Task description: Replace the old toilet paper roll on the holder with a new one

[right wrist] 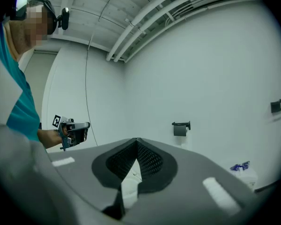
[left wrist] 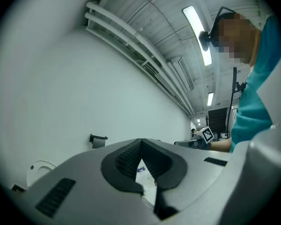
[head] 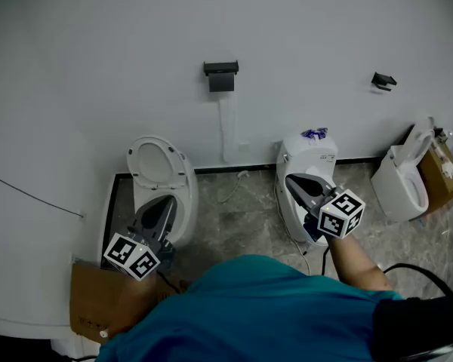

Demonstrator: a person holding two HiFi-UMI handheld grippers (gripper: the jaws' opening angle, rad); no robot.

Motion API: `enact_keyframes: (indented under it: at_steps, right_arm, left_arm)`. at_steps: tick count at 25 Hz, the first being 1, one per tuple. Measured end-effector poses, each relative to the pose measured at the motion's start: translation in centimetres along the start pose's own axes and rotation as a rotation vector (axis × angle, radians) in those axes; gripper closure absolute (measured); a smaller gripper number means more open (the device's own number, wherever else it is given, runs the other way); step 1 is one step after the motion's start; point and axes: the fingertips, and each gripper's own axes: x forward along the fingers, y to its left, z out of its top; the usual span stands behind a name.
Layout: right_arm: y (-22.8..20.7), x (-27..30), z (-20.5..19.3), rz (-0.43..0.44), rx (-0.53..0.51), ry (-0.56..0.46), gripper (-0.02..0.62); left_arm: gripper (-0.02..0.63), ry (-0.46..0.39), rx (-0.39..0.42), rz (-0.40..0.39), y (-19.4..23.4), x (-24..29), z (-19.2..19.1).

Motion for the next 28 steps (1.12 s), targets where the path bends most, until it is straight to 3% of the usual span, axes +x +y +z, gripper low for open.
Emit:
enact_keyframes:
  at_steps: [18, 28]
  right_arm:
    - [-7.6, -4.5, 0.5, 0.083, 0.008, -0.019, 0.592]
    - [-9.1, 0.4, -0.6, 0.106, 0.033, -0.002, 0.592]
  left_arm:
    - [0.597, 0.029, 0.006, 0.016, -6.9, 8.2, -1.9]
    - [0.597, 0.035, -0.025, 0.028, -1.9, 9.6, -2.9]
